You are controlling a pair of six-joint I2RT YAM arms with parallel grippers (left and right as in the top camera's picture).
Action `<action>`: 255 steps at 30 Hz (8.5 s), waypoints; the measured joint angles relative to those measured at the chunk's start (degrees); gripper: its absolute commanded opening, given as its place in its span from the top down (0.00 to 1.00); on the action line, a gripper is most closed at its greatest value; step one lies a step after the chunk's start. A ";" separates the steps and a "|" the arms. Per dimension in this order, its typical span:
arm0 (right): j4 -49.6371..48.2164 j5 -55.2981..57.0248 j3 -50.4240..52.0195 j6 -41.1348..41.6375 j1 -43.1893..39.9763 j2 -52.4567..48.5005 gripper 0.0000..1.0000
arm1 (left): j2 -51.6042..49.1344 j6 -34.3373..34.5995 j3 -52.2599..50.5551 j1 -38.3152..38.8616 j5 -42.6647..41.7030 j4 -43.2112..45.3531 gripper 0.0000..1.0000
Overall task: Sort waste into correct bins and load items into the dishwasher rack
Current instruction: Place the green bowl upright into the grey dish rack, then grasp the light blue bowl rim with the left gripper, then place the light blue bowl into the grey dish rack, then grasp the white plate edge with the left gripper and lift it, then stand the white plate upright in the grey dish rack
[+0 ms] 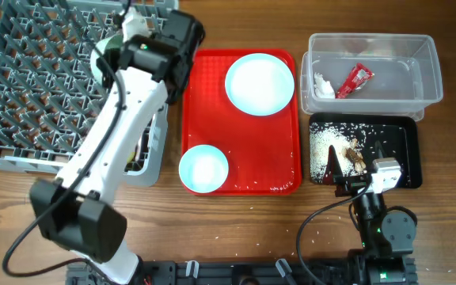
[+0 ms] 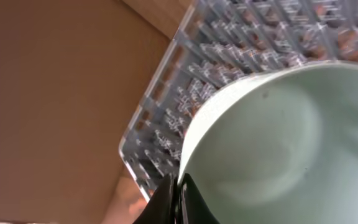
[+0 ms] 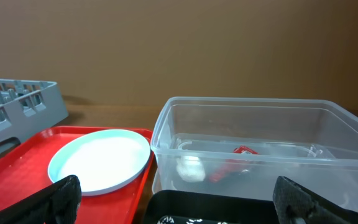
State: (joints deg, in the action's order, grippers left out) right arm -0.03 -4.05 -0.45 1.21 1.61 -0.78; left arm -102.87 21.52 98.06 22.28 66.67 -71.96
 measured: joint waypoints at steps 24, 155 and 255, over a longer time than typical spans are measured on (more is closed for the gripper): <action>-0.02 0.00 0.00 0.00 0.00 0.00 0.00 | -10.56 1.03 -8.87 -2.43 11.04 12.79 0.96; -0.02 -0.02 0.00 0.00 0.00 0.00 0.00 | -14.32 5.35 -5.84 -5.29 0.46 4.20 0.00; 0.00 -0.02 0.00 0.00 0.00 0.00 0.00 | 5.99 -64.13 -9.73 -32.39 -32.94 37.64 0.96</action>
State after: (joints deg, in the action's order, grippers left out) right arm -0.03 -4.08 -0.45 1.21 1.61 -0.78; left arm -96.88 -42.61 88.33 -10.11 33.74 -34.33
